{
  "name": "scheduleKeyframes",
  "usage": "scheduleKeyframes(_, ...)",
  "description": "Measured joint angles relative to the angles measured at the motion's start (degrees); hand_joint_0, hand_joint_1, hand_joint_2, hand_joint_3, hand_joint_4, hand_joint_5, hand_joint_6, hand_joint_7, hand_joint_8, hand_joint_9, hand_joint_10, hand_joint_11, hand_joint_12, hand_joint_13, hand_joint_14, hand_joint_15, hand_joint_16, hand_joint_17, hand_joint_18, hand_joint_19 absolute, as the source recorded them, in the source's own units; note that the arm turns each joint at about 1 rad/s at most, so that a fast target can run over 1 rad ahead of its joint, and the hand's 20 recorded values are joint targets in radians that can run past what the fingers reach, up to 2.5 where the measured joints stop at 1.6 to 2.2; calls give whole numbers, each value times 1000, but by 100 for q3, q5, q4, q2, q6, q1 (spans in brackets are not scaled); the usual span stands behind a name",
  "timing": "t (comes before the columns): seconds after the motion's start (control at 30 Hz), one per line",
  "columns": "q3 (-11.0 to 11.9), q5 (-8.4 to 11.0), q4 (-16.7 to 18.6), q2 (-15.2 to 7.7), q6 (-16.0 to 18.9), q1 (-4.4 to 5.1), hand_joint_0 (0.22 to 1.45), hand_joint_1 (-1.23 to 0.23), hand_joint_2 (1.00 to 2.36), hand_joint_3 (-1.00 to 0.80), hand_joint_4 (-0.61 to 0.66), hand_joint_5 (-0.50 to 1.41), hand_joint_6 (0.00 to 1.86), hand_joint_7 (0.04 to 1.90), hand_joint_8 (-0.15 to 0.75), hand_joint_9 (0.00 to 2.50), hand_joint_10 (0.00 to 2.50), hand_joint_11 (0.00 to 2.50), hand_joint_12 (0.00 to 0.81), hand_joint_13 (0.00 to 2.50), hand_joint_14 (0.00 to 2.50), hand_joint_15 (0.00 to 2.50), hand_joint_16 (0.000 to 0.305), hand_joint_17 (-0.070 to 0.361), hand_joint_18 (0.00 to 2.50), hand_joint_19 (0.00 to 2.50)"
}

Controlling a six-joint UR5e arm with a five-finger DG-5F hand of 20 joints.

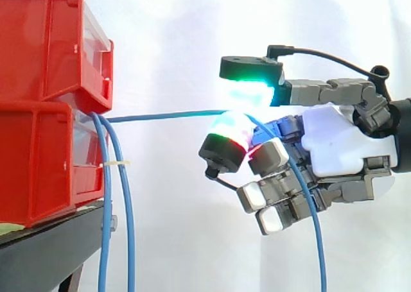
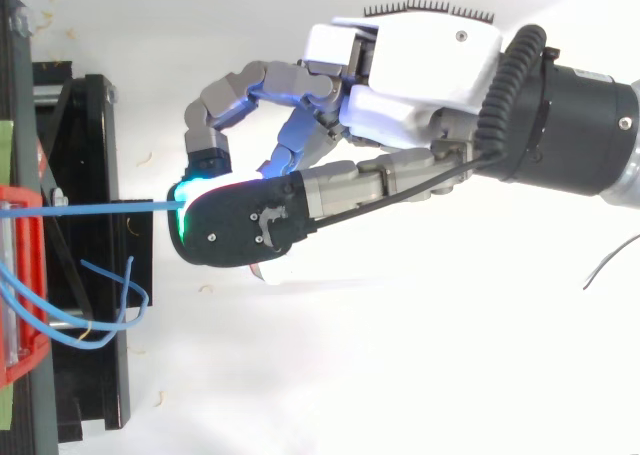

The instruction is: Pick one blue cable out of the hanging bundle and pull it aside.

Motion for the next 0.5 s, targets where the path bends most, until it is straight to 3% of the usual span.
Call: scheduleKeyframes(0.5, -1, 1, 1, 0, 0, 2, 675, -833, 1009, 37, 61, -117, 953, 1358, 349, 1301, 15, 932, 345, 1039, 22, 678, 52, 117, 927, 542)
